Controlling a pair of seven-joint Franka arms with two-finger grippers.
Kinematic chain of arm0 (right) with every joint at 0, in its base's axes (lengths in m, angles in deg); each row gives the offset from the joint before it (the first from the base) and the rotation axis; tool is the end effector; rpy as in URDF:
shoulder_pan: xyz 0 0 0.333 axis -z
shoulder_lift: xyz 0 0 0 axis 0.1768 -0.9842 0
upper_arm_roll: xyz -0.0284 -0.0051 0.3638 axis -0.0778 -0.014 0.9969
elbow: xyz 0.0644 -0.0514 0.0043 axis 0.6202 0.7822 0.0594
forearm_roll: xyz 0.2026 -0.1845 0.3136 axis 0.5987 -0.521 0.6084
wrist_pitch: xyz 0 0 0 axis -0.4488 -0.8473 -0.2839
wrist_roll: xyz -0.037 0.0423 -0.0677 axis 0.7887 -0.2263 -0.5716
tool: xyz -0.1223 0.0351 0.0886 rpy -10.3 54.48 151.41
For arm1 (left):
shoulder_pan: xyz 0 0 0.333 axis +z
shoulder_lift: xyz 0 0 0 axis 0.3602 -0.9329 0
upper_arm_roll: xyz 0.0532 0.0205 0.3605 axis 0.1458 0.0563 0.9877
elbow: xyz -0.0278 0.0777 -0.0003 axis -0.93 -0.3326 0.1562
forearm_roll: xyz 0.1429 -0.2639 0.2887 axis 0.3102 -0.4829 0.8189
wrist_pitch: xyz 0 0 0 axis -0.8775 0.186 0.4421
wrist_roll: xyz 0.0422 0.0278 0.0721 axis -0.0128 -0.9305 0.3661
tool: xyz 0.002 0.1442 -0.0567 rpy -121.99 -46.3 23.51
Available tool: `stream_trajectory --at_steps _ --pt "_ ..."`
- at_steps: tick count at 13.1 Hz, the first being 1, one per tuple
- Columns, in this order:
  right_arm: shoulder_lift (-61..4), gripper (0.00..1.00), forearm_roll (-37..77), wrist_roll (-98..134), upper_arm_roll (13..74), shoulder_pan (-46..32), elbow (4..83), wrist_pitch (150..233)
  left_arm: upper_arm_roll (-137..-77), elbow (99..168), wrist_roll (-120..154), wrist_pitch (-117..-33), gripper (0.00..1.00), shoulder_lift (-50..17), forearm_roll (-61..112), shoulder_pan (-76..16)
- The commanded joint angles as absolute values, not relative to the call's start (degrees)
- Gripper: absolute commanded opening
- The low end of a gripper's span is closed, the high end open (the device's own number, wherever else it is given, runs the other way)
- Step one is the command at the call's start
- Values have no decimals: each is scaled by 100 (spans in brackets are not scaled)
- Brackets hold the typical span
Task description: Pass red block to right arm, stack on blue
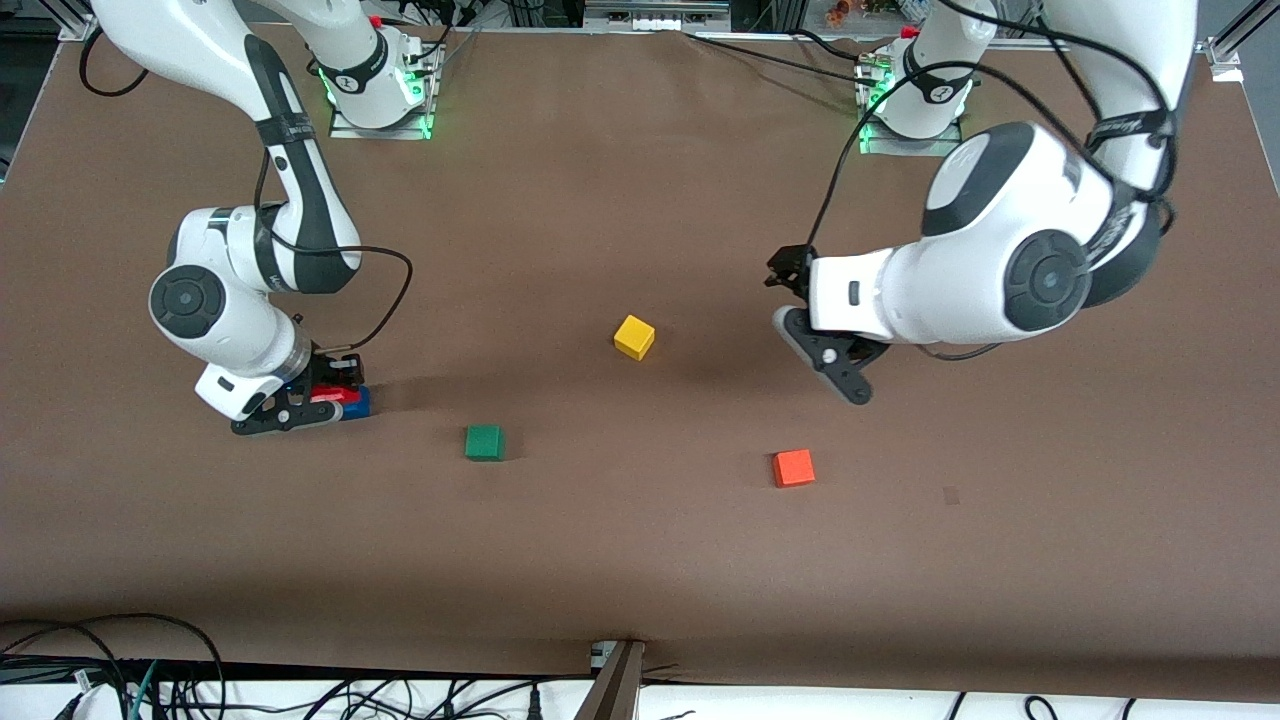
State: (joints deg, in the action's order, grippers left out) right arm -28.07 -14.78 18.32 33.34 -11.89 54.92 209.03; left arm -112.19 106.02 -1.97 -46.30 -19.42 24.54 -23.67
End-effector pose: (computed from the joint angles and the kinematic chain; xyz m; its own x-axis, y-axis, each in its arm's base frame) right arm 0.6538 0.0856 0.2635 0.9782 0.2077 -0.0072 0.2076 -0.9748 0.0814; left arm 0.6529 -0.2837 0.4840 0.7889 -0.6083 -0.0872 -0.5363 -0.7508 0.3856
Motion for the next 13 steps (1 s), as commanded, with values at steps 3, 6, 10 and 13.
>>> stream_trajectory --at_steps 3,6,10,13 --pt "-2510 5 -1579 1912 3243 -1240 6346 21940 -11223 10594 960 -4079 100 -1326 3773 -1927" --pt "-2510 5 -1640 1912 3216 -1240 6417 22125 -11145 10602 935 -3876 100 -1010 3907 -1751" --pt "-2519 6 -1693 1903 3146 -1240 6522 22284 -9785 11837 978 -4744 100 263 3828 -1969" --pt "-2536 6 -1693 1903 3137 -1240 6558 22301 -8933 12595 978 -4843 100 862 3618 -2127"
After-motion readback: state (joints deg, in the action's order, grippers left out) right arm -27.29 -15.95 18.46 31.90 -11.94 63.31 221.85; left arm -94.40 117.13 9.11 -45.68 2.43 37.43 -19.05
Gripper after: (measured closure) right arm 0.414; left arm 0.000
